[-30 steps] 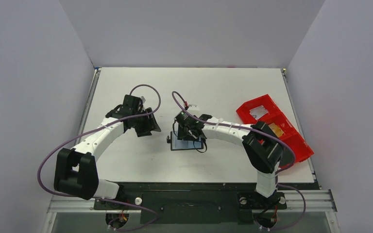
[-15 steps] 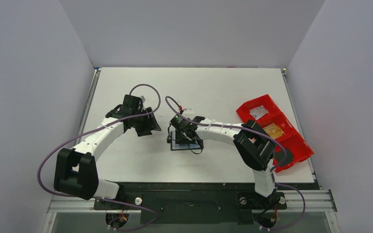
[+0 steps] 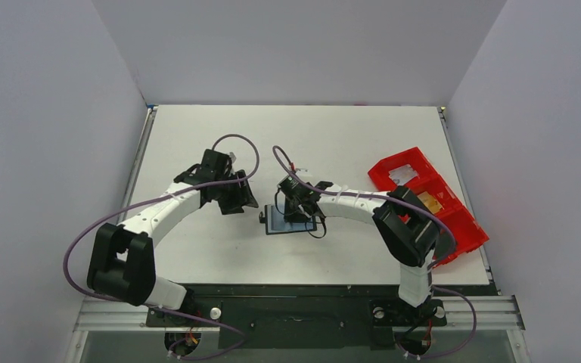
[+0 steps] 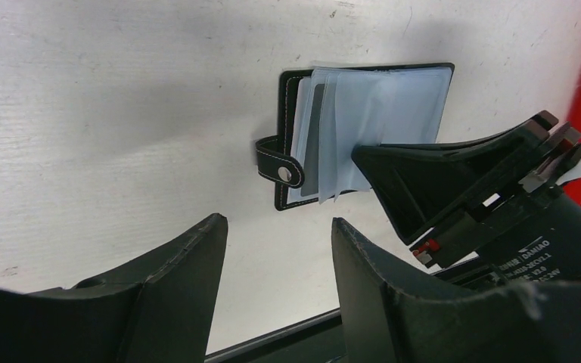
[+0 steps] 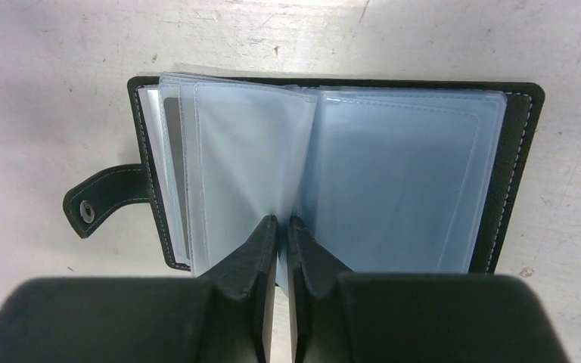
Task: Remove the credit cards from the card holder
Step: Remove the credit card from the card holder.
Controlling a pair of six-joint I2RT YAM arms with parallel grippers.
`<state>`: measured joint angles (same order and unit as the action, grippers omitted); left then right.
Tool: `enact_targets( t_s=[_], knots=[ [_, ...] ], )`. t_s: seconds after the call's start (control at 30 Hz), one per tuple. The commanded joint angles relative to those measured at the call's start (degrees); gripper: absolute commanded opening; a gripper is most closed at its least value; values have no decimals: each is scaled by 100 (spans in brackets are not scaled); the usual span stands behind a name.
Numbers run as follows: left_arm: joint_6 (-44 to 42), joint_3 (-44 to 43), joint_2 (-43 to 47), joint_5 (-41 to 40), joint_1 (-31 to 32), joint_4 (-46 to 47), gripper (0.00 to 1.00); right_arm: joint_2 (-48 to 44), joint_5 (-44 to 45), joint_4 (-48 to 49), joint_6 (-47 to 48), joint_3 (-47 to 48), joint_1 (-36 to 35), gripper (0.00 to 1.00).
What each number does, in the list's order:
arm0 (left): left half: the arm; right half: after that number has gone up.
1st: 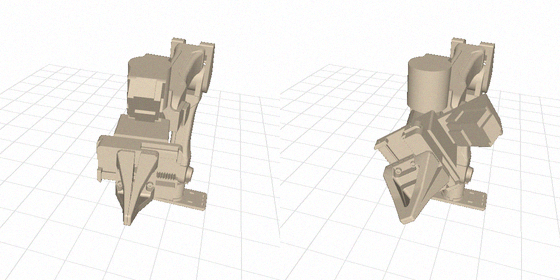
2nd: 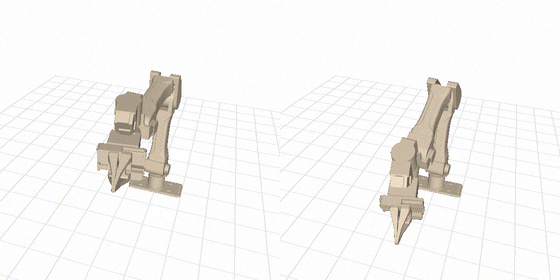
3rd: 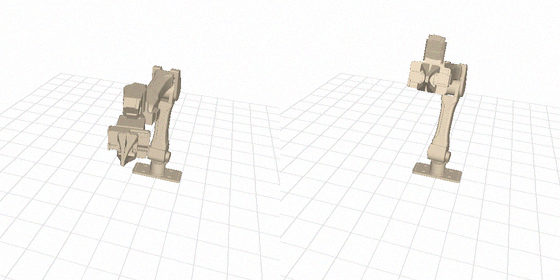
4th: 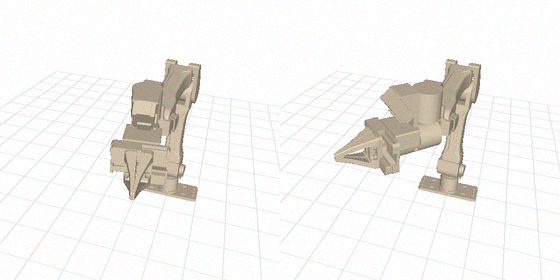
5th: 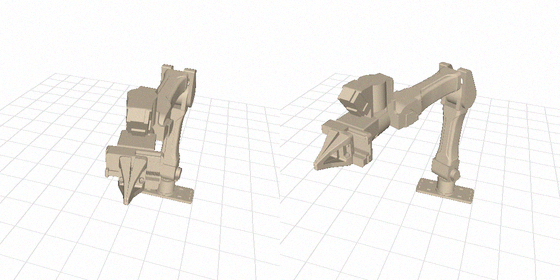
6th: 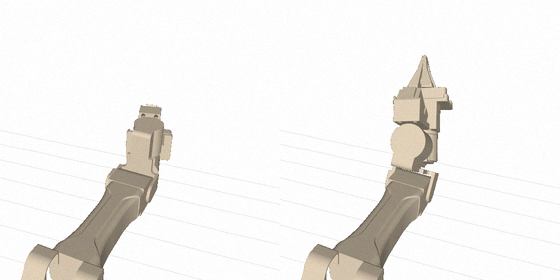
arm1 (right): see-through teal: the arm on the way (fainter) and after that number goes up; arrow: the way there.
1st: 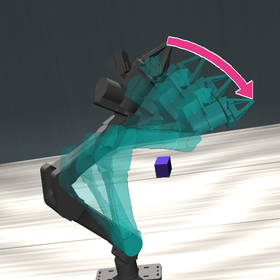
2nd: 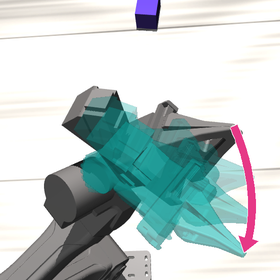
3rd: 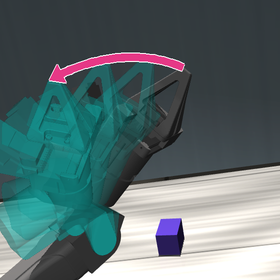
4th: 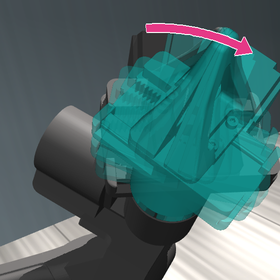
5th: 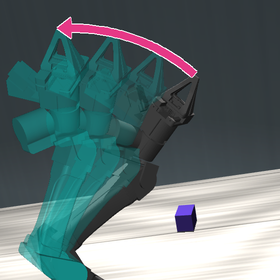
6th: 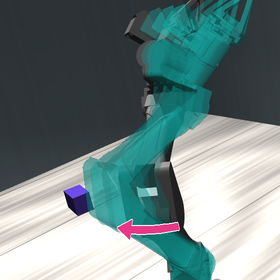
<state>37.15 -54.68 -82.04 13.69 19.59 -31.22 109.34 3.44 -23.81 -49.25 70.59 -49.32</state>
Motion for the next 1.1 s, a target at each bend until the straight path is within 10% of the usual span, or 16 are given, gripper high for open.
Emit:
enact_targets(
  t_s=[0.0, 1.07],
  knots=[
    [96, -132, -182, -18, 210, 317, 51, 38, -521, 490, 114, -555, 289, 3],
    [675, -692, -800, -171, 1372, 651, 43, 179, -1424, 1503, -82, -1326, 772, 0]
  ],
)
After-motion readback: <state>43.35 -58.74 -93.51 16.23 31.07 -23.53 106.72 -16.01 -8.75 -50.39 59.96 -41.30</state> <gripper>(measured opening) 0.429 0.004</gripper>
